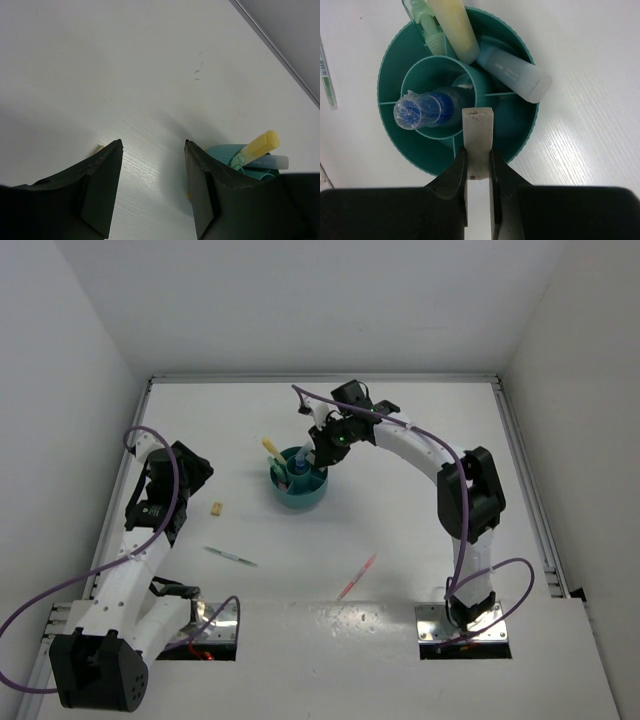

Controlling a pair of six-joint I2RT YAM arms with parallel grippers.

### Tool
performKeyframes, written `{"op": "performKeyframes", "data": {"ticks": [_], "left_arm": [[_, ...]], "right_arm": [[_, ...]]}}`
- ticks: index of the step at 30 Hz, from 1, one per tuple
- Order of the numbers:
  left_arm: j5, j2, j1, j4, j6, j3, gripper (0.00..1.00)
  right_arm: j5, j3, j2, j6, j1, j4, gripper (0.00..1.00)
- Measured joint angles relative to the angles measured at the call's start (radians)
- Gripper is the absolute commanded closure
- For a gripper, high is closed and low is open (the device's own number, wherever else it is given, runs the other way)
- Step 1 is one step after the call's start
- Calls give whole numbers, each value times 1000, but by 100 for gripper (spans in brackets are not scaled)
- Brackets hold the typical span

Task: Sort the stationery into containers
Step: Place the stationery in the storage box, then pick up the stationery from the center of the board.

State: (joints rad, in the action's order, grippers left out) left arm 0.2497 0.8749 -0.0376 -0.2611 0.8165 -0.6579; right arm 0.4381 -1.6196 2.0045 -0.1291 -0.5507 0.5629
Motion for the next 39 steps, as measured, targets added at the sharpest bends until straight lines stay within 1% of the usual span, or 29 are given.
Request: {"op": "performKeyframes", "data": {"ticks": [2, 5, 10, 12, 13, 15, 16, 18, 25, 27, 28, 30, 31, 32, 33, 34, 35, 36, 37, 38, 39], "left_arm": [[0, 0, 0, 0, 0, 0, 42], [0, 0, 0, 0, 0, 0, 42], [0, 0, 0, 0, 0, 0, 42], [0, 0, 0, 0, 0, 0, 42], [-2, 0, 0, 0, 0, 0, 42], [-4, 1, 0, 0, 0, 0, 42], [-6, 1, 0, 0, 0, 0, 42], [-7, 2, 0, 0, 0, 0, 42], [-10, 3, 0, 0, 0, 0, 42], [-11, 3, 0, 0, 0, 0, 49], [-13, 5, 0, 1, -2, 0, 56], [-15, 13, 0, 3, -2, 0, 71], [-17, 22, 0, 5, -4, 0, 78], [-18, 41, 0, 8, -10, 0, 85], [-22, 60, 0, 11, -11, -1, 86], [-29, 94, 0, 7, -19, -4, 86], [-40, 134, 0, 3, -25, -10, 80], [-52, 185, 0, -5, -32, -23, 75], [-61, 231, 0, -9, -34, -34, 69], [-71, 283, 0, -21, -39, -45, 61], [-79, 333, 0, -36, -51, -55, 57]], "right_arm": [[0, 0, 0, 3, 0, 0, 94], [0, 0, 0, 4, 0, 0, 94], [0, 0, 0, 8, 0, -1, 82], [0, 0, 0, 10, -1, -2, 79], [0, 0, 0, 10, -1, -2, 75], [0, 0, 0, 11, -1, -3, 71], [0, 0, 0, 13, -1, -4, 67], [0, 0, 2, 14, -2, -5, 66], [0, 2, 11, 14, -2, -5, 65], [0, 2, 11, 13, -3, -4, 65], [-1, 2, 11, 13, -3, -3, 65], [-11, 2, 11, 6, -3, -4, 70], [-17, 6, 7, 2, -3, -7, 74], [-23, 14, -1, -6, -3, -7, 87], [-32, 26, -15, -16, -2, -8, 91], [-42, 45, -38, -21, 0, -8, 91], [-53, 62, -64, -28, 2, -8, 56], [-72, 91, -111, -39, 4, -11, 31], [-82, 104, -134, -42, 5, -10, 19], [-104, 133, -175, -57, 5, -28, 14], [-125, 164, -221, -67, 7, -40, 13]]}}
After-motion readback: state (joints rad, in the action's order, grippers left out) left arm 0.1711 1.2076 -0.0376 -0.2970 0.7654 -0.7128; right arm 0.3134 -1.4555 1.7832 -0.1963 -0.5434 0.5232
